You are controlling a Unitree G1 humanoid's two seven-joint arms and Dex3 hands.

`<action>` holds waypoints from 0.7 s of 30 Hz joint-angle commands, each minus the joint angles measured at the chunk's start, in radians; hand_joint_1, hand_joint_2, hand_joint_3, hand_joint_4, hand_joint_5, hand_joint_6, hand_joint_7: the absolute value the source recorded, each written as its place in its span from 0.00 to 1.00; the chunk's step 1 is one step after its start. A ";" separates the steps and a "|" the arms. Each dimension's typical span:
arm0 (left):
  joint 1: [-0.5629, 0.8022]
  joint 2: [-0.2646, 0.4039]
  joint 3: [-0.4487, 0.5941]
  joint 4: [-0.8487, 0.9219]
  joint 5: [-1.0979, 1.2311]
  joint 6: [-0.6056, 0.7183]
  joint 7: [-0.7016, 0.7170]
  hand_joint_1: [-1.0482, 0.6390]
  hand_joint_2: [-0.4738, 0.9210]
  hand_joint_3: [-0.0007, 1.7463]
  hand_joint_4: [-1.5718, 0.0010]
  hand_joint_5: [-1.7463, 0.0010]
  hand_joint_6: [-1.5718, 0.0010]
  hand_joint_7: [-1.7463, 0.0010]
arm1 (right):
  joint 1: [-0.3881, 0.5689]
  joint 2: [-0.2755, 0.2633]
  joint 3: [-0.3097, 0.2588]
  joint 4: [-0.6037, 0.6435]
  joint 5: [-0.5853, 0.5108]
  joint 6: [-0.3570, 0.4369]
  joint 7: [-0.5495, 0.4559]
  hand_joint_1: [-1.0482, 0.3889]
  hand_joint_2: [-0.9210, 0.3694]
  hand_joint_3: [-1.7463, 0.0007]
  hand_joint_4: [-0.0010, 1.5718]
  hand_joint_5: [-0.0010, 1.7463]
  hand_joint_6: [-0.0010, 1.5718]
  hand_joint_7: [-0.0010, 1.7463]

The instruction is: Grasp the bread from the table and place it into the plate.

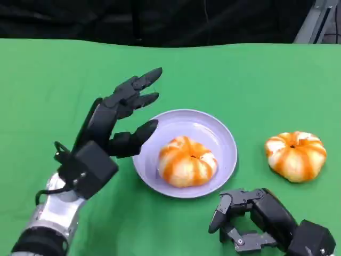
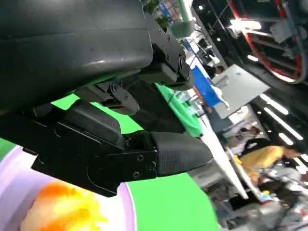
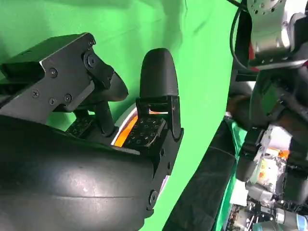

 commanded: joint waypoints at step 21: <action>0.272 -0.083 0.158 -0.408 -0.437 0.327 -0.339 0.24 1.00 0.03 0.49 0.99 0.66 0.99 | -0.001 -0.020 -0.008 0.013 0.010 -0.023 0.004 0.82 0.31 0.34 0.65 0.77 0.63 0.61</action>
